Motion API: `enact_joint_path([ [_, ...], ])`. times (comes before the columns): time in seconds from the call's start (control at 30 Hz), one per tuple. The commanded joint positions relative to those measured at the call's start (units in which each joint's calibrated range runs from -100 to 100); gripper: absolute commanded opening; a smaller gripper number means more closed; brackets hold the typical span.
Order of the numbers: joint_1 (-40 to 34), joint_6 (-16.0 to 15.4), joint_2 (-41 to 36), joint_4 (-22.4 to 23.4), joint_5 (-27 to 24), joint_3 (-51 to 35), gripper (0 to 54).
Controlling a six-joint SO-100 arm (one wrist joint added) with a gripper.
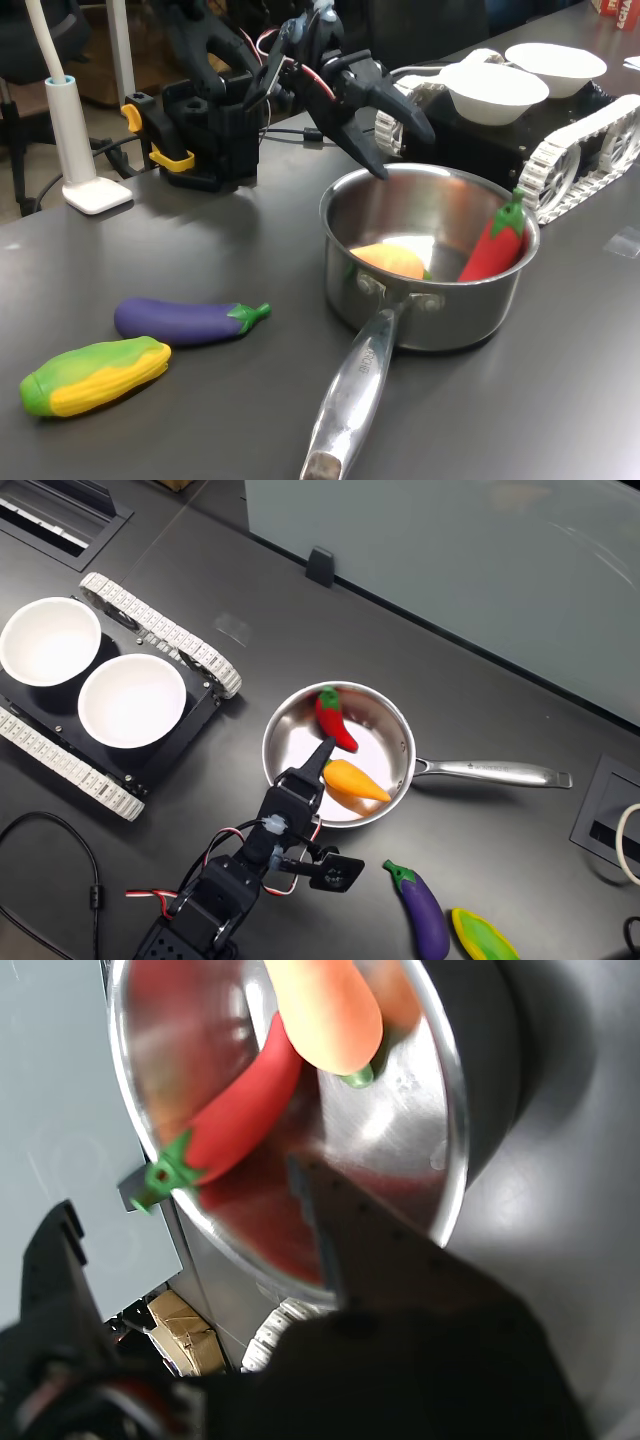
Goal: Pick up the chilli and place them in the pan
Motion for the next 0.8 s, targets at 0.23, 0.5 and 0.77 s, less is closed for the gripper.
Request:
enact_joint_path([
  [0.23,3.7,0.0,-8.6,0.8,-0.2,-9.6,30.3],
  [0.5,7.3,0.0,-15.9,1.8,-0.8,-14.0,13.7],
  [0.77,5.7,-0.2,-22.8,9.1,-0.5,-15.8,0.0],
])
